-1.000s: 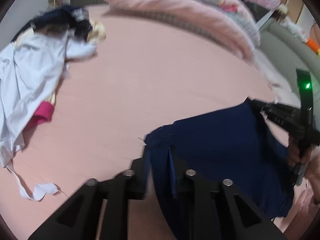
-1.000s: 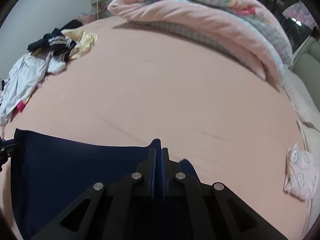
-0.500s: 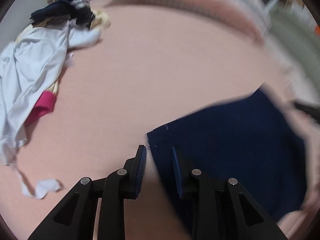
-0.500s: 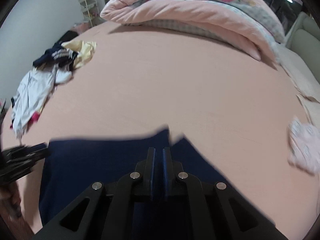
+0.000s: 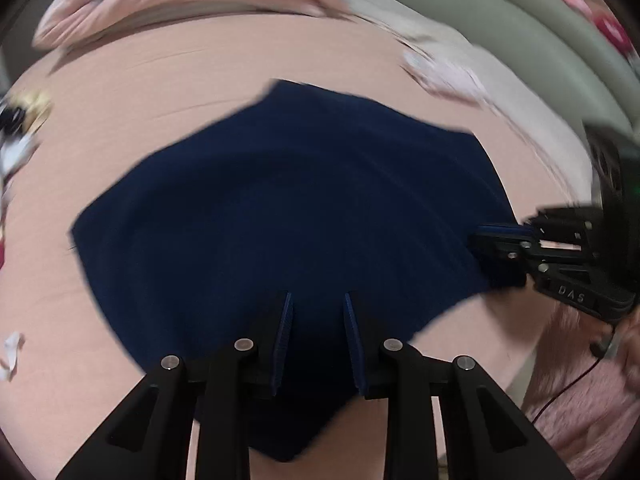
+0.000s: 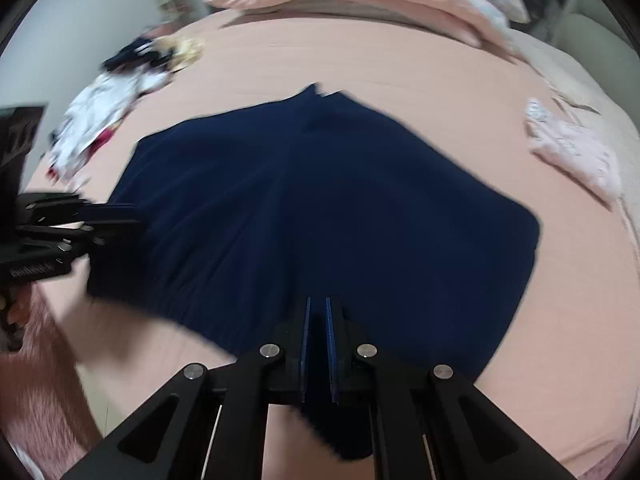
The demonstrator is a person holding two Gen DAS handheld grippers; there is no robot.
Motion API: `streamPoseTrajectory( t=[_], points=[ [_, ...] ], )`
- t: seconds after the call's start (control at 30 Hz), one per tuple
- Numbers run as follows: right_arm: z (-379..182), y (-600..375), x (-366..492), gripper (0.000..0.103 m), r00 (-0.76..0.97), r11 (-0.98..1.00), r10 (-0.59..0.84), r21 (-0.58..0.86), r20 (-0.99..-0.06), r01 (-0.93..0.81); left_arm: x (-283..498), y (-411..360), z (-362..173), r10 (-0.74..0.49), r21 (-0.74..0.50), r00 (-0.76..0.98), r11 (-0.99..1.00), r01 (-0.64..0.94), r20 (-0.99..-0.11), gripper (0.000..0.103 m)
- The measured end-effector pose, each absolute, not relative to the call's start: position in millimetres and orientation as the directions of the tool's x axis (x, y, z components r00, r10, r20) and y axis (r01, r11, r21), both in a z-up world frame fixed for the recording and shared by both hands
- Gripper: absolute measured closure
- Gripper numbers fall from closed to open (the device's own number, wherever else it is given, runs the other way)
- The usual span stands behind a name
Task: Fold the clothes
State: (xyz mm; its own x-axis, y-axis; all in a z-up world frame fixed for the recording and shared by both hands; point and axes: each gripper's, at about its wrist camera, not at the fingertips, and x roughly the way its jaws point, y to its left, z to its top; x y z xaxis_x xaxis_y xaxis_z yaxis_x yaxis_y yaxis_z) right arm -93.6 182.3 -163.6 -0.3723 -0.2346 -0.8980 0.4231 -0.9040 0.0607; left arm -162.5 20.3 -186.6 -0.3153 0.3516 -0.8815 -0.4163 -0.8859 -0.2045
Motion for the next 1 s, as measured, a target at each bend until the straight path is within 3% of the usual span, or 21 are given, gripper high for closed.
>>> streamPoseTrajectory(
  t=[0.27,0.43,0.5,0.6,0.83,0.93,1.0],
  points=[
    [-169.3,166.0,-53.4,0.097,-0.327,-0.810,-0.289,0.048,-0.900,0.584,-145.4,60.5,-187.2,0.293,-0.131,-0.327,-0.890,-0.437,-0.898,0.077],
    [-182.7,163.8,-43.4,0.092,-0.374,-0.802,-0.176,-0.088,-0.910,0.591,-114.5,76.8,-180.3,0.314,-0.076,-0.345,-0.827,-0.557,-0.885,0.073],
    [-187.0,163.3,-45.2,0.091,-0.374,-0.788,-0.155,-0.114,-0.914,0.605,-104.4,80.6,-186.4,0.319,-0.057,-0.357,-0.810,-0.584,-0.878,0.067],
    [-190.1,157.2,-36.1,0.084,-0.399,-0.728,-0.132,-0.185,-0.907,0.660,-96.7,80.8,-183.7,0.326,-0.035,-0.394,-0.806,-0.591,-0.859,0.066],
    [-192.7,169.1,-47.9,0.083,-0.394,-0.779,-0.172,-0.120,-0.903,0.616,-99.8,85.1,-176.3,0.217,0.147,-0.556,-0.831,-0.537,-0.803,0.066],
    [-191.5,172.1,-57.3,0.083,-0.385,-0.813,-0.209,-0.059,-0.899,0.579,-111.2,82.4,-181.8,0.283,0.029,-0.483,-0.840,-0.542,-0.829,0.066],
    [-192.6,171.5,-64.0,0.083,-0.370,-0.828,-0.237,-0.012,-0.898,0.561,-115.0,90.1,-196.0,0.259,0.051,-0.453,-0.822,-0.567,-0.853,0.066]
  ],
)
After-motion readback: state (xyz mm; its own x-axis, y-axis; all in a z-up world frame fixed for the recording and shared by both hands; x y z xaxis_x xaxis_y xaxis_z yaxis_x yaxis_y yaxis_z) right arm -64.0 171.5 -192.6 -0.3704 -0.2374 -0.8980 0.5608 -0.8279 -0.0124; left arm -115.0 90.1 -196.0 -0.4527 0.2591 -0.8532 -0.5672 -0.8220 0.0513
